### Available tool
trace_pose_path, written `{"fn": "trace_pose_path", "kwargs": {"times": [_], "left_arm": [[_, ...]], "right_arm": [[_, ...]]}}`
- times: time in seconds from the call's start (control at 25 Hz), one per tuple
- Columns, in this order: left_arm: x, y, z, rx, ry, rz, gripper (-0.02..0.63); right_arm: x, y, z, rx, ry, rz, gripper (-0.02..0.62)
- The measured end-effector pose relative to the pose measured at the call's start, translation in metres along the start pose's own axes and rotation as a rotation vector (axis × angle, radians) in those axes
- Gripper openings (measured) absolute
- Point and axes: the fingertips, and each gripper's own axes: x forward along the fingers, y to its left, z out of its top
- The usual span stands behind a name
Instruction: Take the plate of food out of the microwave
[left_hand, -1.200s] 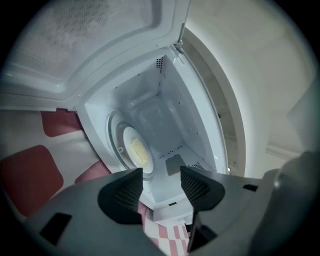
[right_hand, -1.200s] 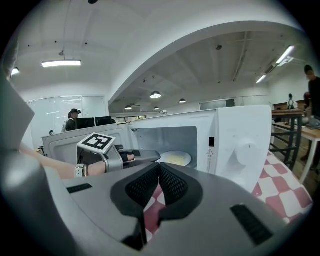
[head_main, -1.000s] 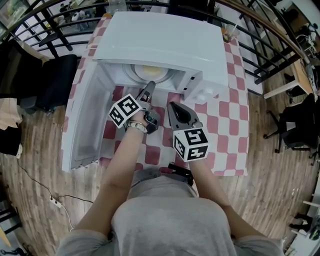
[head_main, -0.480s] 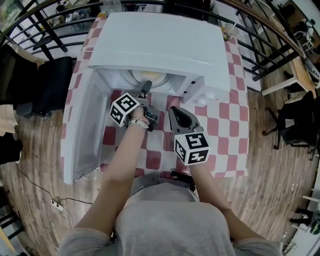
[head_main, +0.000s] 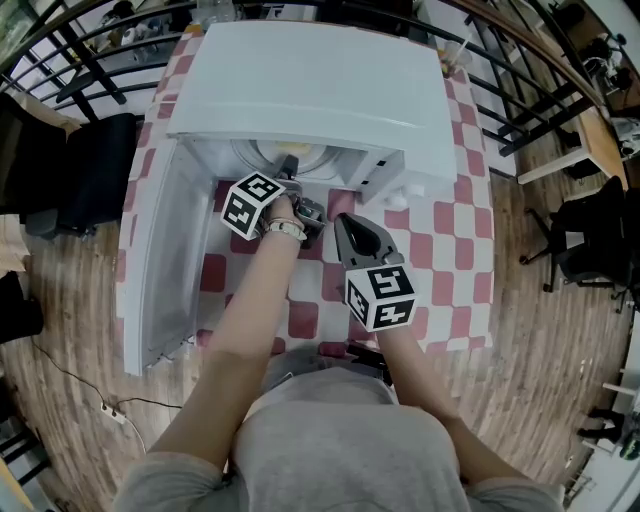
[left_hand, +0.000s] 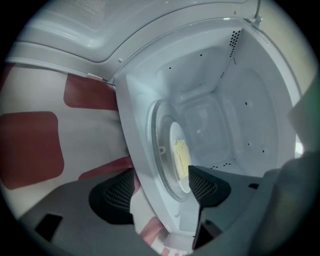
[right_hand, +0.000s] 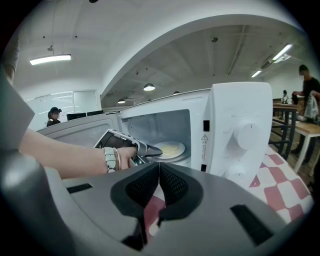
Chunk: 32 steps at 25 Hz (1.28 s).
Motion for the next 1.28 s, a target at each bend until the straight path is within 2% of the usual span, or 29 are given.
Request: {"fn": "trace_pose_path", "kwargs": {"times": [0.32, 0.72, 1.12, 1.28], "left_arm": [[0.011, 0.008, 0.002, -0.035, -0.033, 0.074, 0.325], [0.007, 0.012, 0.003, -0.06, -0.056, 0.09, 0.32], [-0.006, 0.01, -0.003, -0.115, -0.032, 0.081, 0.224], [-0.012, 0.007, -0.003, -0.136, -0.031, 0.069, 0.162]], "right_arm": [[-0.006, -0.012, -0.004, 0.003, 0.011, -0.027, 0.026], [-0.007, -0.016, -0.005, 0.0, 0.013, -0.029, 0.026], [-0.011, -0.014, -0.005, -0.008, 0.006, -0.017, 0.026], [-0.013, -0.013, -0.006, -0.013, 0.007, -0.017, 0.026]]}}
